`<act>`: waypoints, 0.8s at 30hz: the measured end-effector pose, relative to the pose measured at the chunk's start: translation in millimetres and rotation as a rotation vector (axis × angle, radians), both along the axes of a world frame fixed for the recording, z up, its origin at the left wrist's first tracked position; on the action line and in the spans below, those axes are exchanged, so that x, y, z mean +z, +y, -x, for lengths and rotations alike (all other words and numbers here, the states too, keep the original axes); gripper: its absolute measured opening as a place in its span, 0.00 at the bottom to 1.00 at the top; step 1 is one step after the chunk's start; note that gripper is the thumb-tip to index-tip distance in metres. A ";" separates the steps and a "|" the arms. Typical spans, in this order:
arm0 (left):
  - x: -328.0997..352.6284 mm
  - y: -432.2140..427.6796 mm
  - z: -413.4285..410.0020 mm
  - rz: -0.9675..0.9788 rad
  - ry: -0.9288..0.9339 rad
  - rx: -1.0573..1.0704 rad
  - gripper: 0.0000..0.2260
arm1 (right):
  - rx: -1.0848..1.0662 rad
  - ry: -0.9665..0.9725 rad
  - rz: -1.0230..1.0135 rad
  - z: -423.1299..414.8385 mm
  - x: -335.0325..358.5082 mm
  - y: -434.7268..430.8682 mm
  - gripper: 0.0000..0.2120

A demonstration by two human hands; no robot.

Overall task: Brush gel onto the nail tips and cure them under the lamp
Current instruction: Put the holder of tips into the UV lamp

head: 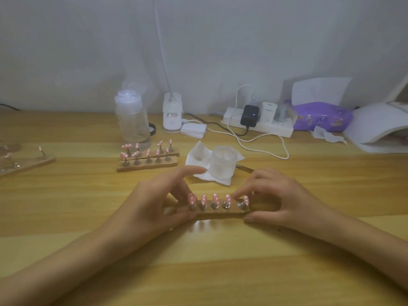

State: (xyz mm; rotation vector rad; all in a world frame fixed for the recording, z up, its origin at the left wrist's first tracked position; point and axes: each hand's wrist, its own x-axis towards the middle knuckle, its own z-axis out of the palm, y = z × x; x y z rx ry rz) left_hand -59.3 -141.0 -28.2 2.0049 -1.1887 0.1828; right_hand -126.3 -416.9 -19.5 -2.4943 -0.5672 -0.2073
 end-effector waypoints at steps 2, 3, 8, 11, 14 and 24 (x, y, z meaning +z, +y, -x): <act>-0.4 -4.8 0.0 0.011 -0.031 0.023 0.30 | -0.037 -0.007 -0.049 0.0 0.2 3.1 0.12; -0.1 -7.7 1.2 0.006 -0.042 0.038 0.30 | -0.044 -0.017 -0.051 0.1 1.1 2.9 0.12; 6.9 -15.6 10.2 -0.033 -0.080 -0.013 0.41 | -0.068 -0.103 -0.057 14.7 5.0 -12.3 0.11; 4.3 -31.5 0.9 -0.094 0.287 0.038 0.22 | -0.183 -0.146 -0.054 31.3 11.3 -39.4 0.11; -9.8 -48.4 2.8 -0.040 0.345 0.033 0.16 | -0.375 -0.160 -0.091 45.3 11.8 -89.2 0.13; 1.5 -182.5 31.5 -0.300 -0.642 -0.247 0.23 | -0.841 -0.085 -0.052 49.7 -5.9 -228.8 0.13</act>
